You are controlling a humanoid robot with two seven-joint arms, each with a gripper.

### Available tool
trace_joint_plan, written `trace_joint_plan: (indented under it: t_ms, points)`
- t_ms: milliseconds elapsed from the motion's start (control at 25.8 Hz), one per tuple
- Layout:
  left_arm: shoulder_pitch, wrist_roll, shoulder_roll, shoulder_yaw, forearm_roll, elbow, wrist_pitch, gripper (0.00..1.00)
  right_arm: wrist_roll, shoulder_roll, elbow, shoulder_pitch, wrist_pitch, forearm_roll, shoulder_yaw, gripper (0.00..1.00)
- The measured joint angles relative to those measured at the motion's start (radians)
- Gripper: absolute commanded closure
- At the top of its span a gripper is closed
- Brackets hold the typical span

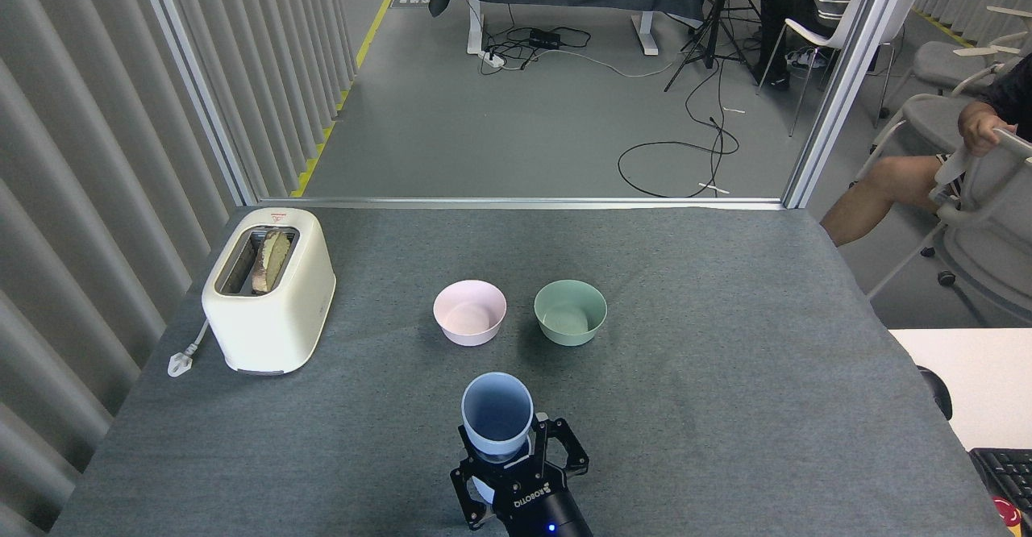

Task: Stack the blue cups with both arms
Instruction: 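Lower the held blue cup into the centered cup with the right gripper, then open the right gripper and withdraw it from the stacked cups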

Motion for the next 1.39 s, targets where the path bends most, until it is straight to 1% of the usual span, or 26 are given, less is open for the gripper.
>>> trace_joint_plan:
  t_ms: [155,194,232,271,310,504,736,813,891,968,1046,1123,1162,1278,1317,1394]
  points:
    - [0.000,0.000,-0.001,0.001,0.000,0.000,0.000,0.00,-0.001,0.000,0.003,0.004,0.000,-0.001,-0.001,0.32]
    - [-0.001,0.000,-0.001,0.001,0.000,0.000,0.000,0.00,-0.001,0.000,0.004,0.006,0.000,-0.001,-0.002,0.27]
    - [-0.001,0.000,-0.001,0.001,0.000,0.000,0.000,0.00,-0.001,0.000,0.004,0.006,0.000,-0.001,-0.002,0.19]
    - [-0.001,0.000,-0.001,0.001,0.000,0.000,0.000,0.00,-0.001,0.000,0.004,0.007,0.000,-0.001,-0.002,0.06]
    - [-0.001,0.000,-0.001,0.001,0.000,0.000,0.000,0.00,-0.001,0.000,0.005,0.009,0.000,-0.002,-0.002,0.01]
    - [-0.001,0.000,0.000,0.001,0.000,0.000,0.000,0.00,-0.020,0.001,-0.008,0.010,0.000,-0.004,-0.001,0.00]
    - [-0.001,0.000,0.000,0.001,0.000,0.000,0.000,0.00,-0.111,0.004,-0.075,0.010,-0.001,-0.013,-0.003,0.00]
    - [-0.001,0.000,0.000,0.001,0.000,0.000,0.000,0.00,-0.142,0.007,-0.109,0.009,-0.001,-0.035,-0.005,0.00]
    - [-0.001,0.000,0.000,0.001,0.000,0.000,0.000,0.00,-0.161,0.009,-0.144,0.003,0.003,-0.070,-0.014,0.00]
    - [-0.001,0.000,0.000,0.002,0.000,-0.001,0.000,0.00,-0.164,0.004,-0.170,0.001,0.016,-0.101,-0.057,0.00]
    - [0.000,0.000,0.001,0.005,0.000,-0.001,0.000,0.00,-0.165,-0.010,-0.181,0.008,0.021,-0.122,-0.128,0.00]
    - [0.000,0.000,0.001,0.010,0.001,-0.002,0.001,0.00,-0.168,-0.046,-0.180,0.038,0.016,-0.140,-0.213,0.00]
    - [0.000,0.000,0.001,0.011,0.003,-0.002,0.001,0.00,-0.168,-0.072,-0.177,0.068,0.004,-0.155,-0.254,0.00]
    - [0.000,0.000,0.001,0.013,0.008,-0.003,0.001,0.00,-0.167,-0.147,-0.168,0.183,-0.058,-0.228,-0.348,0.00]
    - [0.000,0.000,0.001,0.013,0.009,-0.003,-0.001,0.00,-0.173,-0.165,-0.161,0.226,-0.075,-0.249,-0.369,0.00]
    - [-0.001,0.000,0.000,0.012,0.010,-0.003,-0.006,0.00,-0.189,-0.185,-0.146,0.301,-0.100,-0.280,-0.397,0.00]
